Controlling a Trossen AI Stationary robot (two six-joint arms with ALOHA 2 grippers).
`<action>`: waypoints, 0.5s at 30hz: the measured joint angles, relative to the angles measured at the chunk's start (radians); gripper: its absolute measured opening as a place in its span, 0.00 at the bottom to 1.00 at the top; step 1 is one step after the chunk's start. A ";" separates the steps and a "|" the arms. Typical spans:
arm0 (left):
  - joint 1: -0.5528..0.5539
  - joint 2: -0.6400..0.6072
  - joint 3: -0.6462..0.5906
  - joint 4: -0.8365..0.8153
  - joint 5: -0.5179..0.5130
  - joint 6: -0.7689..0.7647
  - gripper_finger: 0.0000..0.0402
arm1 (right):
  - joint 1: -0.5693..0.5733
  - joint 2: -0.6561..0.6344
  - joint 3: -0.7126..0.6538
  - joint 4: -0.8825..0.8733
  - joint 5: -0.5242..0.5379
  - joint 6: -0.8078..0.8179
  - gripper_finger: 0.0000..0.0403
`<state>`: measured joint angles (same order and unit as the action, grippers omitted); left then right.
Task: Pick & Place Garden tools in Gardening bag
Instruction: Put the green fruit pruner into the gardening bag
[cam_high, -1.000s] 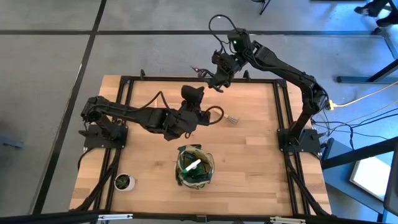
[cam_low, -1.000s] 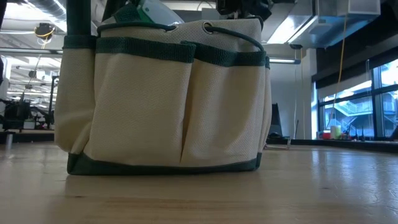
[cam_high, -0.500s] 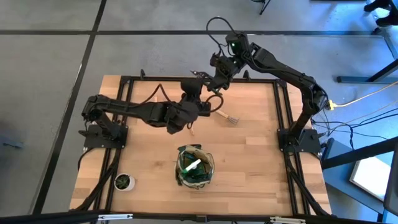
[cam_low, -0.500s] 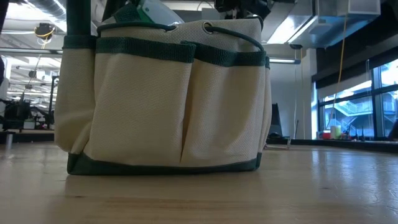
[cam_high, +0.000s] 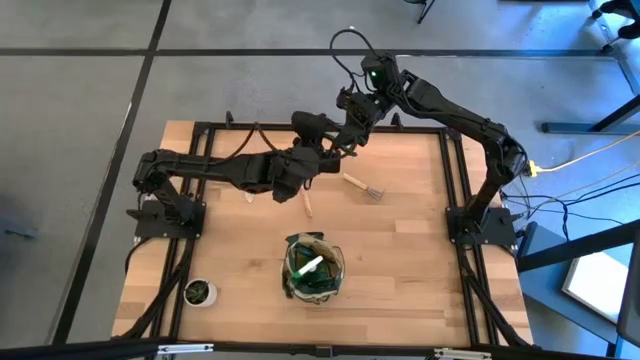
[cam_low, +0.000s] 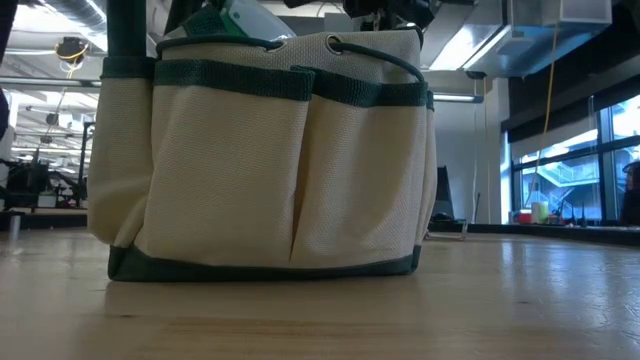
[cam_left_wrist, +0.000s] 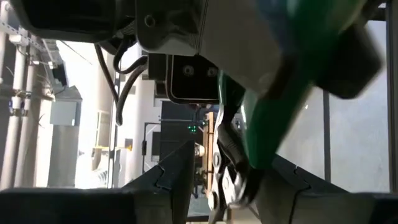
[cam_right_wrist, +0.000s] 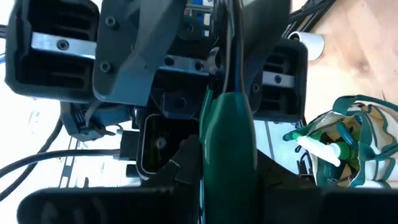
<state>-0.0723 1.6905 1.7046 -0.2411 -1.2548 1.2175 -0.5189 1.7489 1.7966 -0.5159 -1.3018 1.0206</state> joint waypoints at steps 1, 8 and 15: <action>0.004 0.000 0.000 0.000 0.002 0.000 0.34 | 0.002 0.000 0.000 0.000 0.000 0.000 0.16; 0.000 0.004 0.000 0.005 0.042 -0.016 0.25 | 0.003 0.000 0.000 0.000 0.000 0.000 0.16; -0.007 0.019 0.000 0.005 0.021 -0.067 0.07 | 0.002 0.001 0.000 -0.009 -0.021 0.017 0.16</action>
<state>-0.0788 1.7092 1.7050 -0.2361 -1.2339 1.1508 -0.5167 1.7500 1.7966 -0.5246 -1.3224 1.0373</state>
